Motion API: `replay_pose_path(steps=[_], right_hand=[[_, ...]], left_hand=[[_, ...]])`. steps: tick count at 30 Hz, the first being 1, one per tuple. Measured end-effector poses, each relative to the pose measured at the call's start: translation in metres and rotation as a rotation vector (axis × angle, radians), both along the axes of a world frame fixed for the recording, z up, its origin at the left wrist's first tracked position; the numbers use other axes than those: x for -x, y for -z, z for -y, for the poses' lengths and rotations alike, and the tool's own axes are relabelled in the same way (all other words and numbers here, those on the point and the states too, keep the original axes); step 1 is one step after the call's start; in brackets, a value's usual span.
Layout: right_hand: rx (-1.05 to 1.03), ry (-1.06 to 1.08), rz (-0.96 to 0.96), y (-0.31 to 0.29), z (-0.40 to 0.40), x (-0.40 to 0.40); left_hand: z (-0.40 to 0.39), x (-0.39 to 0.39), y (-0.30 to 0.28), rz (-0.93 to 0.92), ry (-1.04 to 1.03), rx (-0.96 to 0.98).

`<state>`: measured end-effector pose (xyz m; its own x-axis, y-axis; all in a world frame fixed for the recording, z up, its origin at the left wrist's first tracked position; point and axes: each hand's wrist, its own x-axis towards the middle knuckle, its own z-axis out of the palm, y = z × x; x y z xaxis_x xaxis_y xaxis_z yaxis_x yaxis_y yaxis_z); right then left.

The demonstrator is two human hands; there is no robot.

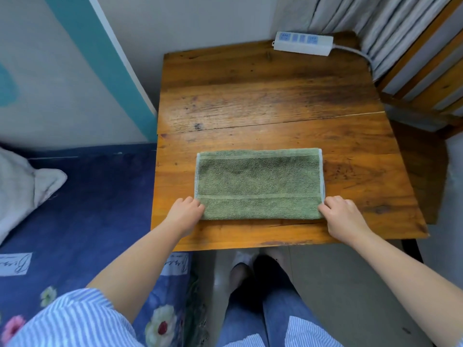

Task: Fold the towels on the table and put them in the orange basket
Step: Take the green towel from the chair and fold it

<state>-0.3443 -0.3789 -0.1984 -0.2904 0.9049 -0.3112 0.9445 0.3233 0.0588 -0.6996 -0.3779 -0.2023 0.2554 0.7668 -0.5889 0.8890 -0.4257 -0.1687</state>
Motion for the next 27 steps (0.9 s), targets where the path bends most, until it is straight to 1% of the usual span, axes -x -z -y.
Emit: replay_pose_path(steps=[2, 4, 5, 7, 8, 9, 11, 13, 16, 19, 21, 27], right_hand=[[-0.005, 0.014, -0.034, -0.001, 0.001, 0.001], [-0.108, -0.006, -0.093, -0.007, -0.003, 0.010], [-0.140, -0.014, -0.128, -0.010, -0.008, 0.017], [-0.165, -0.026, -0.193, -0.008, -0.025, 0.036], [-0.142, -0.013, -0.230, -0.005, -0.037, 0.049], [-0.109, -0.003, -0.268, -0.003, -0.044, 0.062], [-0.040, 0.003, -0.311, 0.009, -0.065, 0.090], [-0.031, -0.011, -0.326, 0.022, -0.079, 0.116], [0.005, -0.011, -0.255, 0.045, -0.092, 0.141], [0.053, -0.019, -0.195, 0.065, -0.101, 0.135], [0.041, -0.001, -0.193, 0.071, -0.107, 0.118], [-0.014, 0.327, -0.195, 0.069, -0.118, 0.045]], left_hand=[[0.002, -0.002, 0.002, 0.007, -0.021, -0.024], [-0.002, -0.007, -0.001, 0.068, -0.066, -0.059], [-0.006, -0.011, -0.004, 0.119, -0.074, -0.095], [-0.020, -0.023, -0.004, 0.282, -0.054, -0.254], [-0.030, -0.030, -0.001, 0.383, -0.086, -0.312], [-0.036, -0.039, -0.002, 0.473, -0.158, -0.312], [-0.056, -0.056, 0.007, 0.544, -0.316, -0.285], [-0.072, -0.068, 0.020, 0.549, -0.388, -0.299], [-0.086, -0.076, 0.040, 0.510, -0.410, -0.316], [-0.090, -0.064, 0.062, 0.418, -0.415, -0.293], [-0.089, -0.049, 0.067, 0.397, -0.444, -0.298], [-0.083, -0.021, 0.071, 0.402, -0.670, -0.291]])
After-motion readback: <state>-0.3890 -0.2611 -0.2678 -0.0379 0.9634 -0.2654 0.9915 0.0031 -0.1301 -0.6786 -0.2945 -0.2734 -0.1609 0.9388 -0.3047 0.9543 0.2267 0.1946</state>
